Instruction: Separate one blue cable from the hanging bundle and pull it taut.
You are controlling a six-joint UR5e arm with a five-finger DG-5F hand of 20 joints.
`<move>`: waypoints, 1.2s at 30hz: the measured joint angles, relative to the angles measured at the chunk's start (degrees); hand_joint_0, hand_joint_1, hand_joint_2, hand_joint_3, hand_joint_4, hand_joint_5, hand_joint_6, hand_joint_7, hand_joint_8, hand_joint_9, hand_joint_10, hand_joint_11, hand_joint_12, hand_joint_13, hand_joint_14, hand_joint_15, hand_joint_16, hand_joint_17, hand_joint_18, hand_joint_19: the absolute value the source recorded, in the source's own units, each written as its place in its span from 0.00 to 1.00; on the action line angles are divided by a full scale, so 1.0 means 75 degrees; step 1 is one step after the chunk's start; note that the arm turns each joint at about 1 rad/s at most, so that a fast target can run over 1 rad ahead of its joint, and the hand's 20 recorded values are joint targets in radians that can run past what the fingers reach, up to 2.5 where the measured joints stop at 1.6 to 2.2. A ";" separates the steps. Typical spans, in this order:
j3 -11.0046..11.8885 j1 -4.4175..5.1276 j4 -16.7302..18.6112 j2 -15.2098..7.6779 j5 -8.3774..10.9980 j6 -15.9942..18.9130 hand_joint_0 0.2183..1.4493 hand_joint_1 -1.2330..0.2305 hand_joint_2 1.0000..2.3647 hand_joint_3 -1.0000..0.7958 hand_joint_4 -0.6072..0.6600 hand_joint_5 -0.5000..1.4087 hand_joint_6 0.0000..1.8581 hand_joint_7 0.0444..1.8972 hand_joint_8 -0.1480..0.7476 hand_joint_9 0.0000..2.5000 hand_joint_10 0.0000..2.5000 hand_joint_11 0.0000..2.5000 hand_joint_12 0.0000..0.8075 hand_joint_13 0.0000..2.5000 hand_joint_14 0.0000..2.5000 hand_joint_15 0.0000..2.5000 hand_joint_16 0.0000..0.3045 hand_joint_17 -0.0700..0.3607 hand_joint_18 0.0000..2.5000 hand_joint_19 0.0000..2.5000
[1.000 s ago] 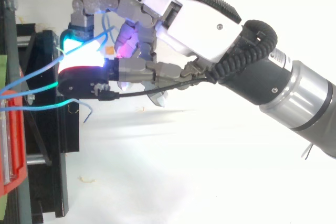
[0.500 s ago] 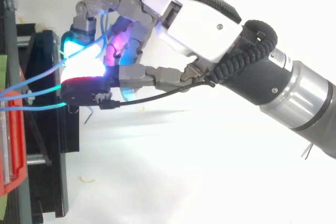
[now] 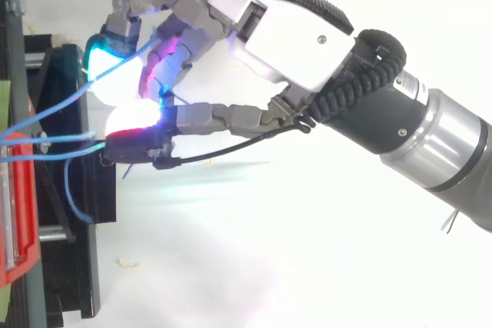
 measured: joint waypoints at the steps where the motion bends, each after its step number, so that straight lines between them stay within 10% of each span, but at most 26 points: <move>1: 0.0000 0.0000 0.0000 -0.0001 -0.0001 0.0000 0.33 0.07 0.00 0.28 0.64 0.21 0.46 0.54 0.50 0.50 0.01 0.32 0.49 0.36 0.01 0.31 0.19 0.47 0.24 0.30; 9: 0.0004 0.0000 0.0000 0.0000 -0.0002 0.0000 0.12 0.41 0.00 0.28 0.53 0.31 0.32 0.70 0.43 0.76 0.01 0.26 0.51 0.51 0.01 0.28 0.24 0.55 0.35 0.25; 12: 0.0002 0.0000 0.0000 -0.0002 0.0000 0.0000 0.14 0.66 0.00 0.28 0.54 0.34 0.27 0.76 0.38 0.81 0.01 0.20 0.44 0.55 0.01 0.25 0.23 0.52 0.36 0.25; 17: 0.0002 -0.0001 0.0000 0.0000 0.0004 0.0000 0.21 0.79 0.00 0.28 0.54 0.34 0.27 0.71 0.27 0.84 0.01 0.18 0.38 0.56 0.01 0.24 0.17 0.44 0.34 0.27; 27: 0.0003 0.0000 0.0000 -0.0001 0.0009 -0.0010 0.41 0.47 0.00 0.28 0.51 0.34 0.27 0.69 0.24 0.85 0.01 0.21 0.37 0.55 0.01 0.25 0.14 0.38 0.34 0.29; 36: -0.0002 -0.0001 0.0000 -0.0006 0.0029 -0.0009 0.44 0.38 0.01 0.39 0.49 0.34 0.27 0.69 0.26 0.85 0.01 0.23 0.38 0.54 0.01 0.26 0.14 0.38 0.34 0.30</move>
